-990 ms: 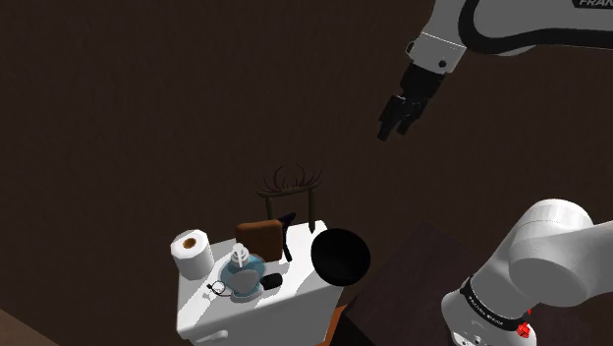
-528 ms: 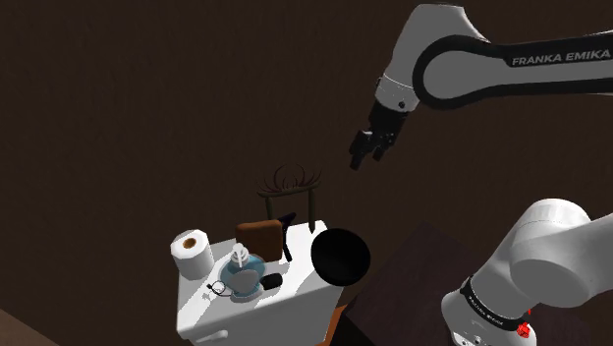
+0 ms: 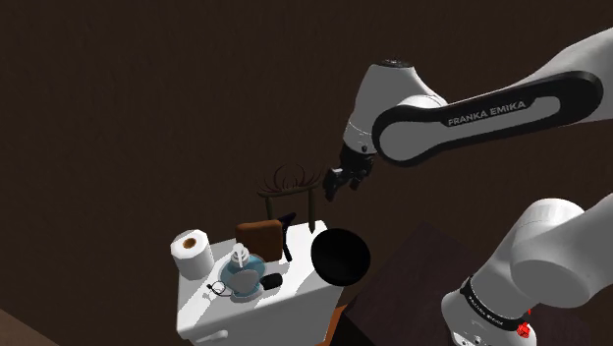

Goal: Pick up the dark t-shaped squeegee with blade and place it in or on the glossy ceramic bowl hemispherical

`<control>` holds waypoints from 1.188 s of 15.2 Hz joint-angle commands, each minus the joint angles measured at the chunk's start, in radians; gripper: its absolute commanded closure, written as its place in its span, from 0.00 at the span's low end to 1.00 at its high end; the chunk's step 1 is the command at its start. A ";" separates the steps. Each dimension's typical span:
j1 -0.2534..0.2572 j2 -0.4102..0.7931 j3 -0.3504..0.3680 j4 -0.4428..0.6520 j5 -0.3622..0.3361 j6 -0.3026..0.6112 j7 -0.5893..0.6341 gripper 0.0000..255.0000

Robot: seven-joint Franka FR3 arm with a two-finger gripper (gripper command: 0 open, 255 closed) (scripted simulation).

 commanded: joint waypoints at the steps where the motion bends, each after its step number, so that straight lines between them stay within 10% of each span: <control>1: -0.003 0.075 0.037 0.004 -0.010 0.071 0.045 0.00; 12: -0.033 0.535 0.164 0.104 -0.317 0.374 0.435 0.00; 18: 0.078 0.799 0.066 0.241 -0.567 0.445 0.692 0.00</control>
